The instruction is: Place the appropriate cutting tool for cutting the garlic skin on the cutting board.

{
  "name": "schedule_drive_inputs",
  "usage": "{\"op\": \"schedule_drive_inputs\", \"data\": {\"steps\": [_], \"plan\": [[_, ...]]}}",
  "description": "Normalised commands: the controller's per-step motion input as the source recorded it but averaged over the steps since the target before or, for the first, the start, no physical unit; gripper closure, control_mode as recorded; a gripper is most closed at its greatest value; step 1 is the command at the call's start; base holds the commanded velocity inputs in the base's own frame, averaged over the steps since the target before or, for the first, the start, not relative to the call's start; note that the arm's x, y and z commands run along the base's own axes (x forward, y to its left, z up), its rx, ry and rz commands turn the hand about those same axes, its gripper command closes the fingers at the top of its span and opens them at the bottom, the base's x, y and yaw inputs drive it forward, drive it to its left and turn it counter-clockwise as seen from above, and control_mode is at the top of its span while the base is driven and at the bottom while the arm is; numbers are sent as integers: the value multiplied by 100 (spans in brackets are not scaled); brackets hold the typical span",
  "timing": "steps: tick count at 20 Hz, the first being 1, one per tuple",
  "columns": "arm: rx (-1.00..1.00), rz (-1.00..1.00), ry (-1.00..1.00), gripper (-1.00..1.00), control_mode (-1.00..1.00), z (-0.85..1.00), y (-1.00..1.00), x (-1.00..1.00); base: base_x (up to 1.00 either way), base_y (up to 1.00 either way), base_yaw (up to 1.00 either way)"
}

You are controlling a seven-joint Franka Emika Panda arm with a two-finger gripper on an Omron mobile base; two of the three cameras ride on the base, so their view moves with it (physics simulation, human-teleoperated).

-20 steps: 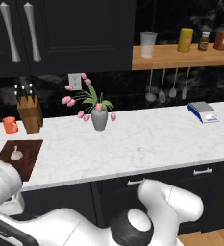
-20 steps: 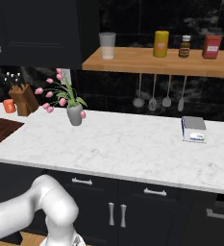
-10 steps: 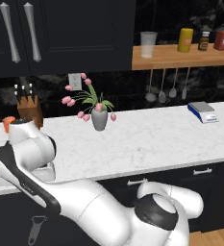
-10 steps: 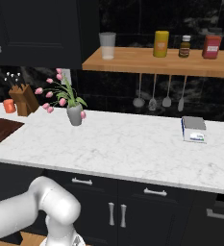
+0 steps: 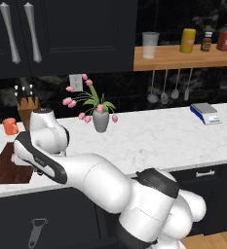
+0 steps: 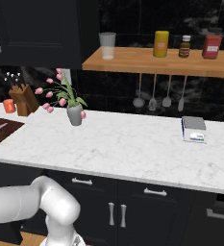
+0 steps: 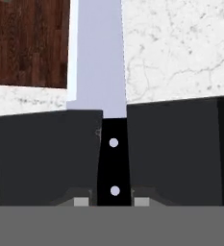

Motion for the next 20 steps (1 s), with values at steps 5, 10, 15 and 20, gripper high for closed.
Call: {"op": "schedule_drive_inputs", "data": {"steps": [5, 10, 15, 20], "plan": [[0, -9, 0, 100, -100, -11, 0, 70, 0, 0, 0], [0, -4, 1, 100, -100, -18, 20, 67, 0, 0, 0], [0, 0, 4, 100, -100, -27, 32, 42, 0, 0, 0], [0, 0, 7, 100, -100, -15, 36, 35, 0, 0, 0]]}}
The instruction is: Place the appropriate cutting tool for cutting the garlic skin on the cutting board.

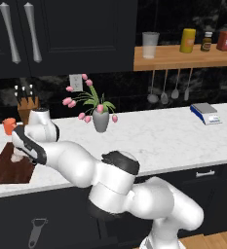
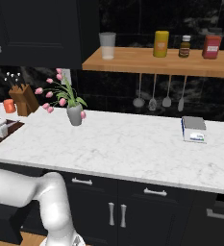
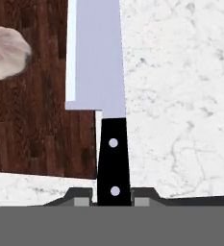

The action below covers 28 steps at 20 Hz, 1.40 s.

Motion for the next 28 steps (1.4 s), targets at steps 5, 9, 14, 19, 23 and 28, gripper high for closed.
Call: {"op": "schedule_drive_inputs", "data": {"steps": [5, 9, 14, 19, 23, 28], "plan": [[0, 0, 5, 100, -100, -14, 61, 12, 0, 0, 0], [0, 0, 3, 100, -100, -28, 54, 6, 0, 0, 0], [-1, 0, 4, 100, -100, -32, 29, 0, 0, 0, 0], [-1, 0, 5, 100, -100, -38, 2, 0, 0, 0, 0], [0, 0, 5, -100, -100, -34, 2, 0, 0, 0, 0], [0, 0, 3, -100, -100, -20, 0, 0, 0, 0, 0]]}}
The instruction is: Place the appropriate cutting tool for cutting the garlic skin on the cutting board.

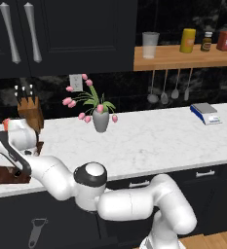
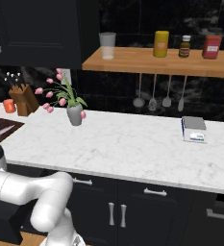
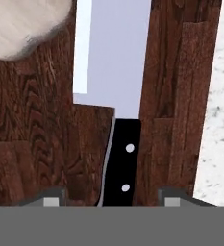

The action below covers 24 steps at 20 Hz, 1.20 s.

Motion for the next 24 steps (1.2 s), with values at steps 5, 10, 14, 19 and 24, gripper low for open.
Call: {"op": "schedule_drive_inputs", "data": {"steps": [5, 10, 14, 19, 24], "plan": [[0, 0, 0, -100, -100, 18, 0, 3, 0, 0, 0], [0, 0, 0, -100, -100, 68, -14, -11, 0, 0, 0], [0, 3, 0, -100, -100, 23, -84, -49, 0, 0, 0], [0, 5, -6, -100, -100, 13, -100, -81, 0, 0, 0], [0, 4, -15, -100, -100, 39, -100, -100, 0, 0, 0]]}}
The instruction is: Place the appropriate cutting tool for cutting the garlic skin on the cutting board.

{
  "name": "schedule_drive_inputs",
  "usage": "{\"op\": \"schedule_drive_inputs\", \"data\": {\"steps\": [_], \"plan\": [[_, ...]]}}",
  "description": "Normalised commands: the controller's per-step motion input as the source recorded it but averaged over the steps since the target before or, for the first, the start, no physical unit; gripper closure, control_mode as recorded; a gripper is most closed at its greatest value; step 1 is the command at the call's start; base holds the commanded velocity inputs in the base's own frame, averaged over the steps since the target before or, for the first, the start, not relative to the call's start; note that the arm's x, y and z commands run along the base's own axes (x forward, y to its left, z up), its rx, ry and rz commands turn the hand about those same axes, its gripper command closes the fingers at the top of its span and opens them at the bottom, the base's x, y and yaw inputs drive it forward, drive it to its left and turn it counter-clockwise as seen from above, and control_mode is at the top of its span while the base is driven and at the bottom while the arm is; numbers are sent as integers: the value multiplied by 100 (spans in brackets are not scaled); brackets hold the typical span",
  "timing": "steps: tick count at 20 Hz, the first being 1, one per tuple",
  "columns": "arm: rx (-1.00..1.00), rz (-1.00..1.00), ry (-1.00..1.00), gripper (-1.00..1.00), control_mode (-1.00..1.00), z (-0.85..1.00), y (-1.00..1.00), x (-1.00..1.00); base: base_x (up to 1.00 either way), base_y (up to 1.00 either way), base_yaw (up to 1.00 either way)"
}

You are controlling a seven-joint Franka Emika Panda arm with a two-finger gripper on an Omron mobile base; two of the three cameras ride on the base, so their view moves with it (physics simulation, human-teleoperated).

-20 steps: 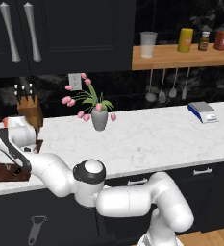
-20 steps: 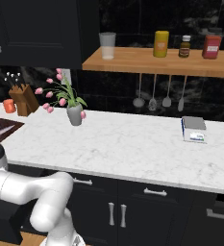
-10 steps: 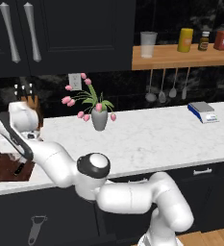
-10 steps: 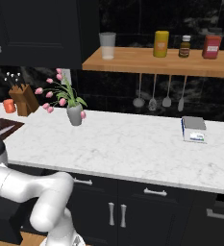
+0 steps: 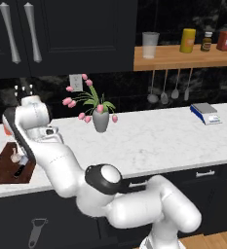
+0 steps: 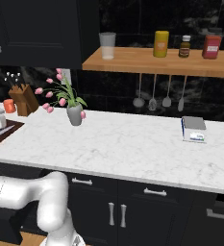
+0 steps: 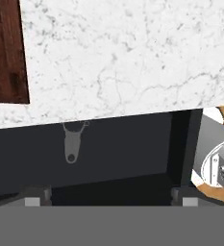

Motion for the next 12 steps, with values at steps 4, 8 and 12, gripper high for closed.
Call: {"op": "schedule_drive_inputs", "data": {"steps": [4, 8, 12], "plan": [[0, 15, -12, -100, -100, 65, -100, -100, 0, 0, 0], [2, 21, -25, -100, -100, 51, -100, -100, 0, 0, 0], [11, 19, -22, -100, -100, 58, -100, -95, 0, 0, 0]]}}
